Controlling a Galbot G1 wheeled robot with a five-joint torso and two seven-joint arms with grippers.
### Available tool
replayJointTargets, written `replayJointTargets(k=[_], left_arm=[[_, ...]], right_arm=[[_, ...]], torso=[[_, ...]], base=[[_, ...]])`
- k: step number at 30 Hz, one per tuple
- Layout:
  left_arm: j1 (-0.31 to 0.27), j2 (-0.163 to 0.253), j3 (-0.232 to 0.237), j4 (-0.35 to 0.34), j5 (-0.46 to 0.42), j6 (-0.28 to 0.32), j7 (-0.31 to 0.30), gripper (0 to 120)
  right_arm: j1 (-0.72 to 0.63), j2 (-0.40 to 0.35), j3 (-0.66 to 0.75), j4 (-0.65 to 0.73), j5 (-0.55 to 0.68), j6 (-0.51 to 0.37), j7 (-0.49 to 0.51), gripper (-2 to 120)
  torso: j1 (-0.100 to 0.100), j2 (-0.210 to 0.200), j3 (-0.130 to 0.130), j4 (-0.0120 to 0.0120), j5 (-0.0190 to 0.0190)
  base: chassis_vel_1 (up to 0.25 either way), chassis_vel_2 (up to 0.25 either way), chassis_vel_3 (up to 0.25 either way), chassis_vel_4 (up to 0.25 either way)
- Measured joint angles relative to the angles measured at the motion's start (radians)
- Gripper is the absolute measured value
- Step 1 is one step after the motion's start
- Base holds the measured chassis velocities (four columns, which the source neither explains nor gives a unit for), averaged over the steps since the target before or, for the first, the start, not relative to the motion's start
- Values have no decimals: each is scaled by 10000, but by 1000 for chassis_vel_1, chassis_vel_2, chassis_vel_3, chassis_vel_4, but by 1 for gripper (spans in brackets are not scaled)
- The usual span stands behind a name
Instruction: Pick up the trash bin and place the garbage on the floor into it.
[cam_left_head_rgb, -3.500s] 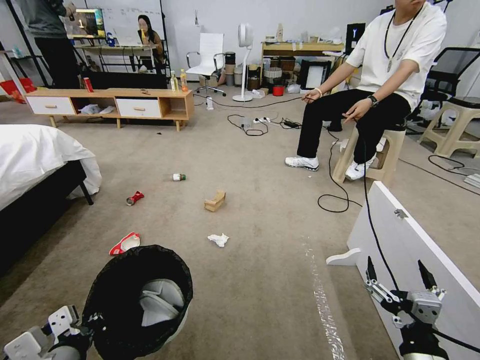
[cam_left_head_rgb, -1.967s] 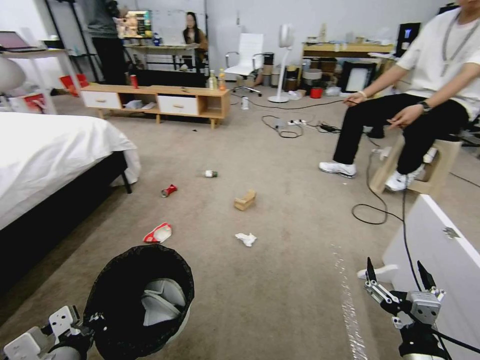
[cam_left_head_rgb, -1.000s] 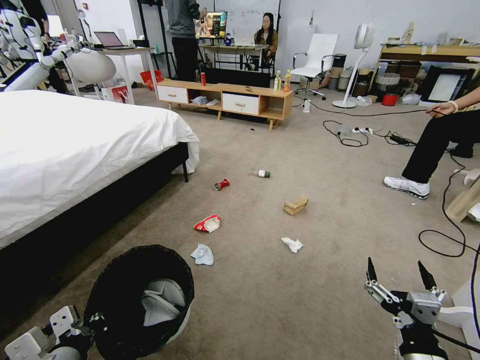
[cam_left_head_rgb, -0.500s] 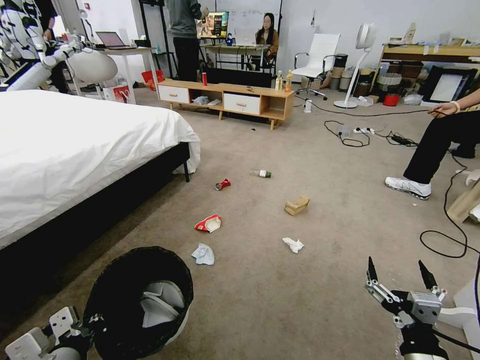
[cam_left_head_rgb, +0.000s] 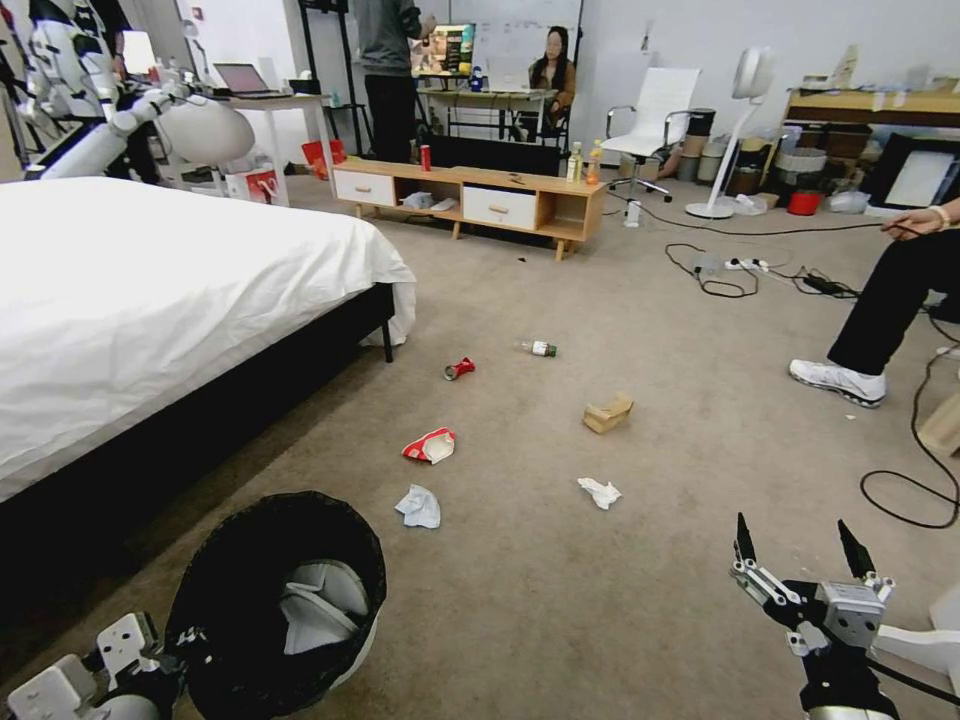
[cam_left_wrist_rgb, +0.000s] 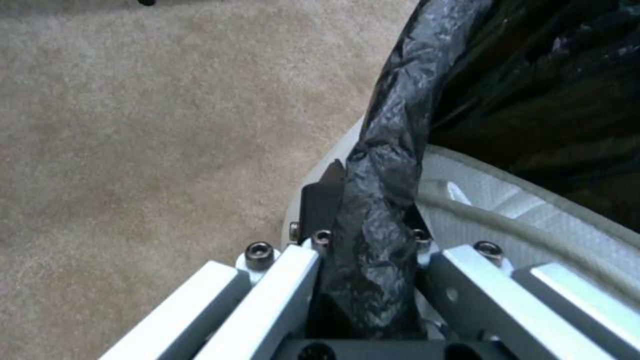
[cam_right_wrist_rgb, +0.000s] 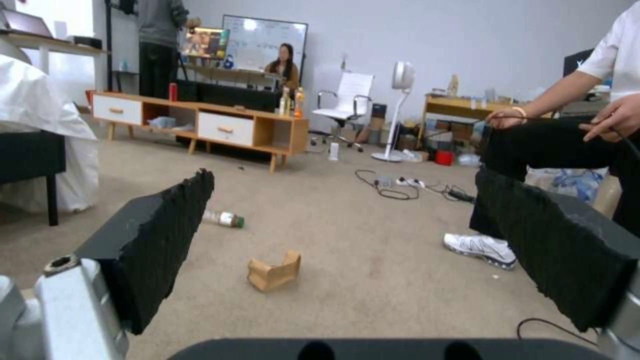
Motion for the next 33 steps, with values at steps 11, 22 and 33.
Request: replayJointTargets(k=[11, 22, 33], left_arm=[[47, 4, -129, -36, 12, 0, 12, 2], [49, 10, -163, -35, 12, 0, 58, 2], [25, -3, -162, 20, 17, -1, 70, 2]], right_arm=[[-90, 54, 47, 41, -6, -17, -75, 100], [-108, 95, 68, 15, -22, 14, -131, 100], [-82, 87, 73, -49, -15, 29, -132, 100]], torso=[[0, 0, 0, 2, 0], [0, 0, 0, 2, 1], [0, 0, 2, 0, 0]], base=[[0, 0, 0, 0], [-81, 86, 81, -78], [-155, 151, 153, -153]])
